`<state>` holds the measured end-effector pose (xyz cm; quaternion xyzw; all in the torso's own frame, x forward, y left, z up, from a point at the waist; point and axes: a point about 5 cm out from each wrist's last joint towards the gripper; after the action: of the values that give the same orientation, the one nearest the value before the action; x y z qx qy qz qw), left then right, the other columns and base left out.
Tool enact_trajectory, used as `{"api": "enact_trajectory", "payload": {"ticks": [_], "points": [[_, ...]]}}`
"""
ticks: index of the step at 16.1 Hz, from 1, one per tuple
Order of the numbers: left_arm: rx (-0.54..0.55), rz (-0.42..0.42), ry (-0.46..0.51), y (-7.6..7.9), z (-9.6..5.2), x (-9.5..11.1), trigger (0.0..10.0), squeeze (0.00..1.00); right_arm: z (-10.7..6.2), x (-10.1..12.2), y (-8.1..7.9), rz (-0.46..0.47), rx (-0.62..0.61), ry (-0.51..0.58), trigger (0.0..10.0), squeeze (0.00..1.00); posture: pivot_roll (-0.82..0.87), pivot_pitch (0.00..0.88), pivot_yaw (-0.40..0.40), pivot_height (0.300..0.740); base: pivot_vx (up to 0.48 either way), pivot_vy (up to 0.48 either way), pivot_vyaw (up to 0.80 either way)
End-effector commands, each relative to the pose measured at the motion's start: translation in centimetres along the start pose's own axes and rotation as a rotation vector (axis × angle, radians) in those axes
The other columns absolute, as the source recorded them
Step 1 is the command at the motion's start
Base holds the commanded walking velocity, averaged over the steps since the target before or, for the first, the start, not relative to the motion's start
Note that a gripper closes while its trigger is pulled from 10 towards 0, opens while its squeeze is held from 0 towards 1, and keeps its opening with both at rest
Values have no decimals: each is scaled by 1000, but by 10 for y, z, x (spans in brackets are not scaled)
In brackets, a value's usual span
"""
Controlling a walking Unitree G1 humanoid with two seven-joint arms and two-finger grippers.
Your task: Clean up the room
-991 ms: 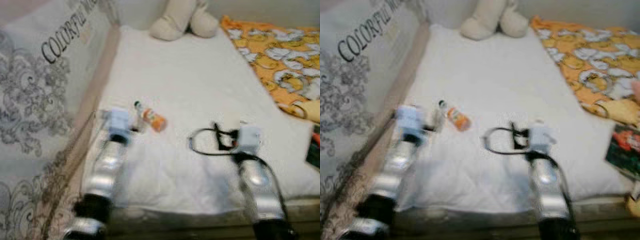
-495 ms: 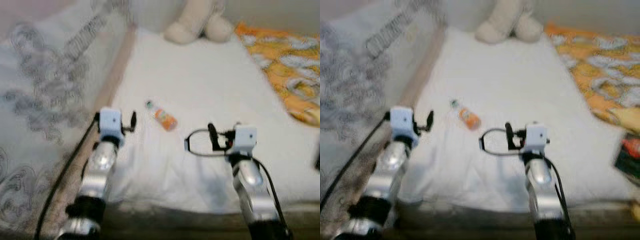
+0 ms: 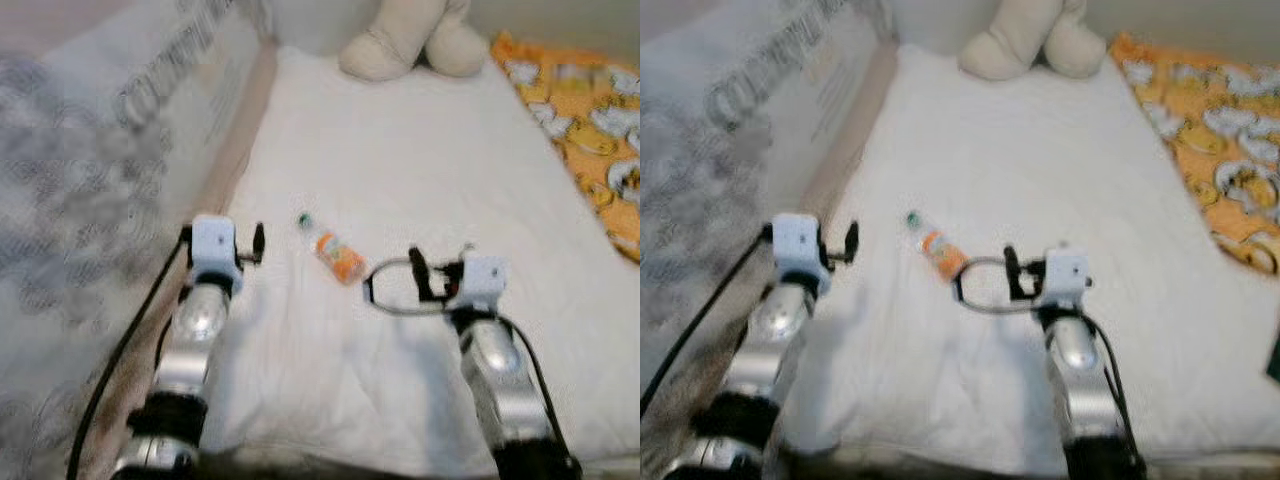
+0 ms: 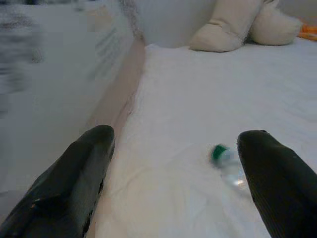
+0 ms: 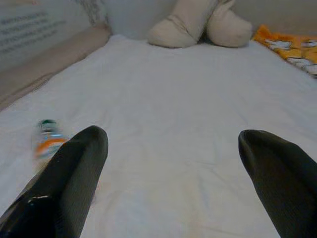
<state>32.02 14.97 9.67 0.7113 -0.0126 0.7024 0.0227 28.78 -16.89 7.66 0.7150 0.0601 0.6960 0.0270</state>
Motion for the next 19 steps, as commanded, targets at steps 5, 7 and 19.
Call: {"api": "enact_trajectory", "payload": {"ticks": [5,7,19], "points": [[-11,1,-6,6,-3,-1,10000,0,-1,-6,6,-1,-4,-36,10000,0,18,0,2,740,0,0,0],[-16,4,-12,5,-5,-2,10000,0,-4,-8,6,3,-7,-46,10000,0,16,0,10,740,0,0,0],[-121,161,42,6,-16,10,10000,0,18,3,17,0,-13,-44,10000,0,69,0,9,740,0,0,0]]}}
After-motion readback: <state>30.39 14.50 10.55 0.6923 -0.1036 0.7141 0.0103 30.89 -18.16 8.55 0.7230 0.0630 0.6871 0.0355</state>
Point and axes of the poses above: a point about 5 cm out from each wrist's last joint towards the gripper, its own z axis pointing out of the wrist towards the gripper, its own x axis along the axis of the wrist's last joint, y = z × x, and after that the axes turned 6 degrees about -z, right-handed
